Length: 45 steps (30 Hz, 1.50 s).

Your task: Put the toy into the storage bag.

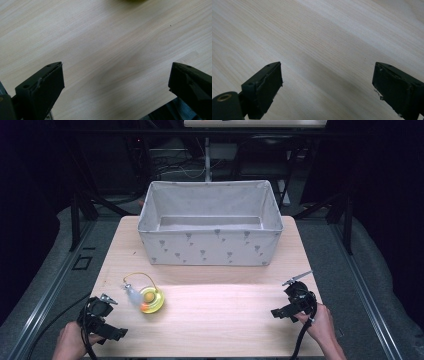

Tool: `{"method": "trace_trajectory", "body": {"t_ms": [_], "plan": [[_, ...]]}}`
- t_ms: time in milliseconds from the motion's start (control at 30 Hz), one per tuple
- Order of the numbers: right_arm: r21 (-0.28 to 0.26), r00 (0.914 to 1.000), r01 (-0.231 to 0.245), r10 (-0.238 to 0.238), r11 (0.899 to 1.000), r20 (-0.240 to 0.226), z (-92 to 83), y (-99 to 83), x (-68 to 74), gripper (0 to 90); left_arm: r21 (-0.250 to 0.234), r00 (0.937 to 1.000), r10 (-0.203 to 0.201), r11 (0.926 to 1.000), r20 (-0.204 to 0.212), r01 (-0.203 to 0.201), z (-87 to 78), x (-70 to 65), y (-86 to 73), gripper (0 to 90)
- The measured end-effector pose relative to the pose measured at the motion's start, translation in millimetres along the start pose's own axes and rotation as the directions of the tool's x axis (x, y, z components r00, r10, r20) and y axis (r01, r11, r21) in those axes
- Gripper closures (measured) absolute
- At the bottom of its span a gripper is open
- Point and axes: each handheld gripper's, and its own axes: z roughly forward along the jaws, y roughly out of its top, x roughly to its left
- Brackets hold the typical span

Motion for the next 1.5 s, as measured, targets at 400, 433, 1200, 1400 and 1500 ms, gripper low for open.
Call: {"method": "trace_trajectory", "body": {"t_ms": [400, 433, 1200, 1400, 1500], "plan": [[0.006, 0.9999, 0.008, -0.008, 1.0, 0.012, -0.8, 0.1, 0.4, 8.7, -0.019, 0.9999, 0.017, 0.9997, 0.001, -0.017, -18.4, -0.5, 10.1, 0.5], [0.006, 0.9999, 0.008, -0.008, 1.0, 0.012, -0.8, 0.1, 0.4, 8.7, -0.019, 0.9999, 0.017, 0.9997, 0.001, -0.017, -18.4, -0.5, 10.1, 0.5], [0.0, 0.9999, -0.001, 0.001, 1.0, 0.011, -1.5, -0.9, 0.8, 8.8, -0.054, 0.9908, 0.129, 0.9904, 0.04, -0.127, -79.9, -5.2, 55.2, 0.3], [-0.008, 1.0, 0.002, -0.002, 1.0, -0.002, -1.1, -0.3, 3.4, 8.9, -0.063, 0.9841, 0.171, 0.9837, 0.046, -0.168, -97.8, -5.7, 74.6, 0.3], [0.001, 1.0, 0.004, -0.004, 1.0, 0.002, 0.1, 0.6, 3.1, 8.9, -0.073, 0.9764, 0.212, 0.9753, 0.042, -0.208, -110.0, -8.8, 92.3, 0.3]]}}
